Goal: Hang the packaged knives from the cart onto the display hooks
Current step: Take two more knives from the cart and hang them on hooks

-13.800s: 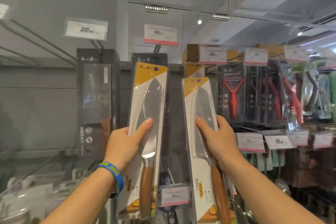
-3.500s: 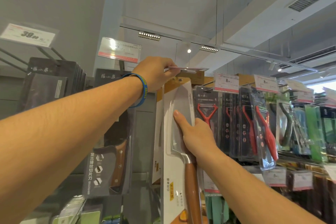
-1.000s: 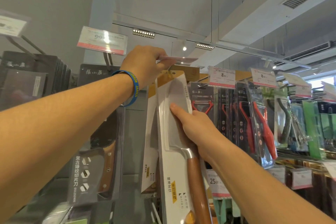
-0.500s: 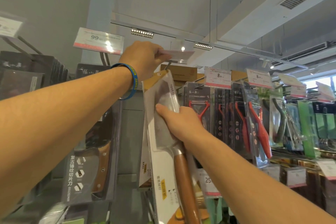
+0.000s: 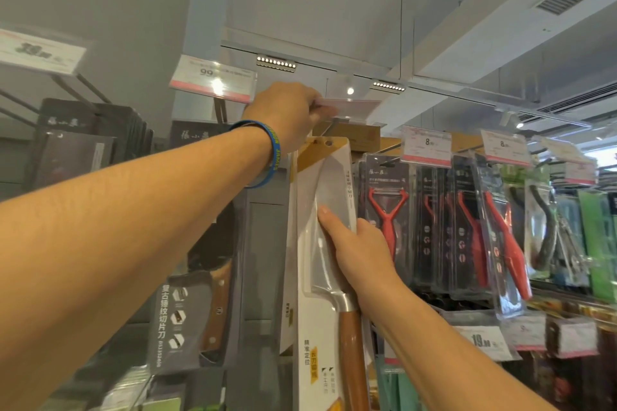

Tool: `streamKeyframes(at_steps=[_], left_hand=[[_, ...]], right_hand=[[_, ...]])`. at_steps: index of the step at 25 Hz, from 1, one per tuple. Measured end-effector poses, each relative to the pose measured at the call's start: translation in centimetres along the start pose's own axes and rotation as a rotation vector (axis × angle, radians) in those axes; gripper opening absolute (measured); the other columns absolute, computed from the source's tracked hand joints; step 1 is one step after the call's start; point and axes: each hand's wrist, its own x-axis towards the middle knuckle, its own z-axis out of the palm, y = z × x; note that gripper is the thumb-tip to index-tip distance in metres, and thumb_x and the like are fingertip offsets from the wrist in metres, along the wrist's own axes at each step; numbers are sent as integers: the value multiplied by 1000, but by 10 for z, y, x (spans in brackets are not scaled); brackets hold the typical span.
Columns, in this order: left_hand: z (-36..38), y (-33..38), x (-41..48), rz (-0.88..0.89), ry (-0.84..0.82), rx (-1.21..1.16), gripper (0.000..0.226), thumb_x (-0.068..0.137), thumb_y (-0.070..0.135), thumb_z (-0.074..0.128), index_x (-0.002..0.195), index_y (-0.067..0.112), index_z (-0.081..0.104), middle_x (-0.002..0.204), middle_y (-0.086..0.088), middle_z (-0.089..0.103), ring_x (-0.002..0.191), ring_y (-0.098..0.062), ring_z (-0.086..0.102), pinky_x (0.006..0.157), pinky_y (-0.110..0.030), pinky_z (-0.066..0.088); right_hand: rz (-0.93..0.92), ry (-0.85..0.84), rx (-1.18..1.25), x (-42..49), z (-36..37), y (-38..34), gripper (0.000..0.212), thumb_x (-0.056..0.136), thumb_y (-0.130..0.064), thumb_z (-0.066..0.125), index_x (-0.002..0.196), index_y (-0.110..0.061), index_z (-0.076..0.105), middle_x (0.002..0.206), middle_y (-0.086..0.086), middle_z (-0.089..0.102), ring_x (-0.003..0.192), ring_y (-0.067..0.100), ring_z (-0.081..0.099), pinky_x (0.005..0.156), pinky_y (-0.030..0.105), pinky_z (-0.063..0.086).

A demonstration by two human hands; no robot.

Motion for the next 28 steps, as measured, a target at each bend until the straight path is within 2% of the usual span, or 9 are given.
streamKeyframes(at_steps=[2, 6, 11, 14, 18, 21, 24, 26, 28], left_hand=[[1, 0, -1, -2, 7, -9, 25, 99, 48, 50, 85, 29, 55, 66, 10, 50, 58, -5, 47, 52, -24, 35], [1, 1, -2, 21, 38, -12, 34, 98, 51, 47, 72, 31, 48, 62, 12, 47, 56, -4, 43, 49, -22, 28], [1, 3, -2, 29, 21, 21, 34, 98, 55, 46, 81, 27, 54, 62, 8, 49, 55, -7, 46, 50, -24, 31], [-1, 3, -9, 46, -6, 7, 38, 96, 58, 45, 86, 27, 64, 68, 4, 58, 62, -14, 53, 54, -28, 38], [-4, 2, -26, 123, -24, 48, 35, 99, 47, 50, 121, 27, 67, 120, -1, 70, 104, -25, 64, 87, -40, 55], [0, 3, -48, 223, -48, 201, 38, 100, 46, 46, 136, 35, 53, 157, 10, 35, 115, -27, 61, 88, -42, 55], [8, -5, -103, 181, -9, 176, 35, 99, 47, 45, 132, 44, 56, 153, 16, 40, 104, -18, 66, 80, -36, 57], [21, -5, -155, -84, -43, -137, 36, 95, 48, 51, 127, 39, 64, 127, 16, 66, 99, -12, 69, 87, -35, 56], [32, 7, -200, -341, -80, -472, 23, 94, 42, 58, 110, 35, 73, 103, 14, 75, 81, -7, 73, 79, -30, 58]], right_hand=[[34, 1, 47, 4, -4, -2, 46, 88, -58, 69, 113, -20, 69, 97, -2, 77, 87, 18, 75, 84, 39, 61], [121, -96, 33, 10, -5, -4, 36, 86, -59, 68, 95, -25, 68, 68, -13, 75, 62, 8, 74, 52, 21, 56], [181, -110, -132, 37, 16, -1, 49, 92, -64, 59, 96, -15, 63, 95, 10, 74, 85, 26, 72, 86, 42, 57], [242, -152, -247, 62, 34, 5, 69, 96, -68, 48, 123, -6, 58, 112, 16, 70, 97, 31, 68, 91, 41, 54], [316, -142, -416, 78, 45, 22, 87, 98, -72, 36, 150, -3, 37, 145, 19, 53, 130, 36, 54, 91, 37, 42], [356, -131, -670, 74, 40, 31, 86, 99, -72, 30, 151, -4, 39, 146, 20, 52, 129, 36, 55, 94, 39, 47], [90, 65, -766, 49, 26, 30, 71, 98, -61, 53, 143, -7, 44, 137, 14, 57, 120, 33, 59, 80, 37, 46], [-221, 96, -767, 19, 11, 19, 52, 97, -54, 59, 132, -16, 55, 124, 4, 64, 108, 24, 63, 77, 35, 47], [-398, 38, -588, -21, -7, 11, 32, 97, -43, 65, 122, -24, 61, 106, -10, 68, 91, 13, 66, 76, 31, 50]])
